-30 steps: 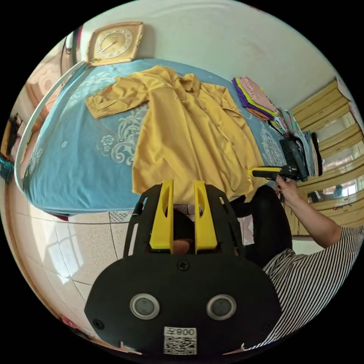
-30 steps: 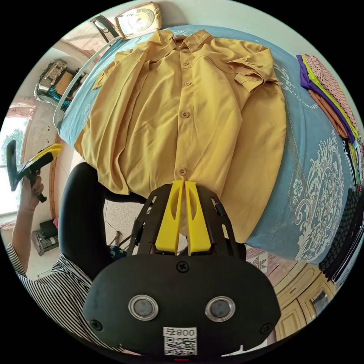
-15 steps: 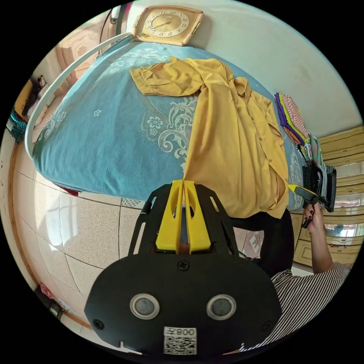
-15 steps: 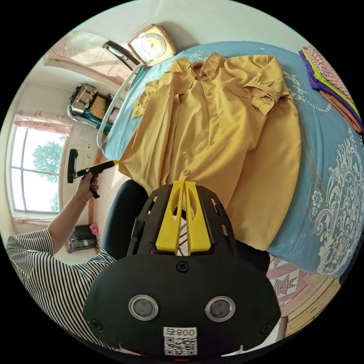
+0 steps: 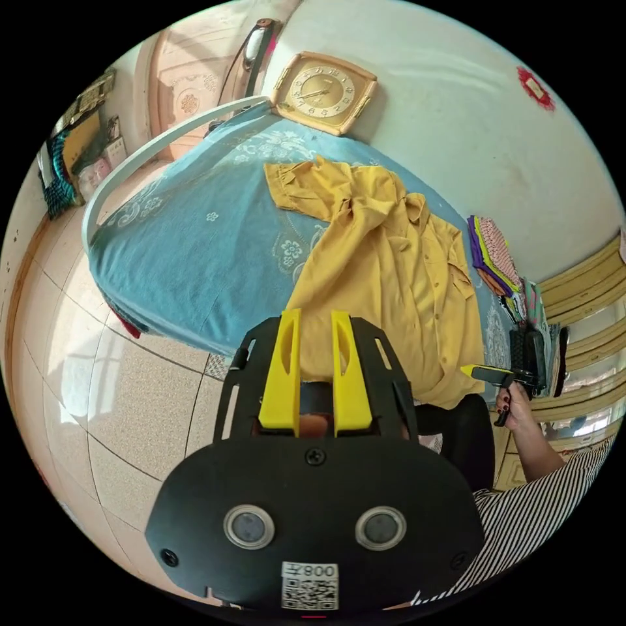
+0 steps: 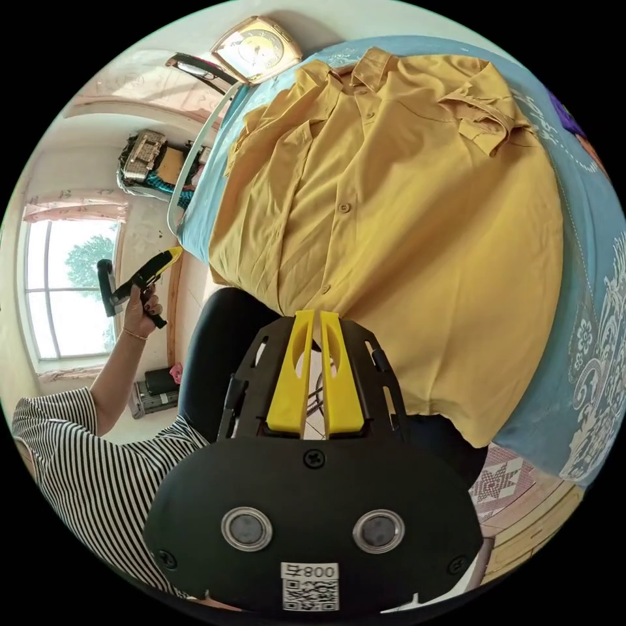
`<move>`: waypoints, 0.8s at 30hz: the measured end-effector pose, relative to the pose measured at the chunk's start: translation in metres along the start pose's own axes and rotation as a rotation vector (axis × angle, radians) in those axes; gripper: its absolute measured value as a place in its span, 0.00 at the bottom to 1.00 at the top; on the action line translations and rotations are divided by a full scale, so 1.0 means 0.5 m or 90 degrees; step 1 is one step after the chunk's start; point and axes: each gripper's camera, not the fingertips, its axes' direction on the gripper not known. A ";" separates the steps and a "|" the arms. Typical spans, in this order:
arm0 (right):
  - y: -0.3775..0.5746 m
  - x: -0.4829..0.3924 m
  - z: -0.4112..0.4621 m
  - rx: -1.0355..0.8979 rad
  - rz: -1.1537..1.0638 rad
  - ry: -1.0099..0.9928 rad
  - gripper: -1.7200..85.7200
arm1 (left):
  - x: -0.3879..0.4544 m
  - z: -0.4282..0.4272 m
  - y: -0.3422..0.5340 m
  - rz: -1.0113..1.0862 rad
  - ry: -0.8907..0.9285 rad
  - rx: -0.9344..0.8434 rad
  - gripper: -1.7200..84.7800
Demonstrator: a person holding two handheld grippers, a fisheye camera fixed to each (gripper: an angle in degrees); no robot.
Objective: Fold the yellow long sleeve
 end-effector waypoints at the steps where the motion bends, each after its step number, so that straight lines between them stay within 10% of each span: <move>1: 0.003 -0.003 -0.017 0.017 0.001 0.004 0.05 | 0.014 0.007 -0.011 0.018 0.016 -0.002 0.11; 8: -0.143 -0.043 -0.116 0.104 -0.056 0.000 0.09 | 0.171 0.129 -0.171 0.185 0.053 -0.057 0.12; 24: -0.295 0.030 -0.227 0.135 -0.012 0.307 0.14 | 0.078 0.098 -0.313 0.097 0.034 -0.027 0.12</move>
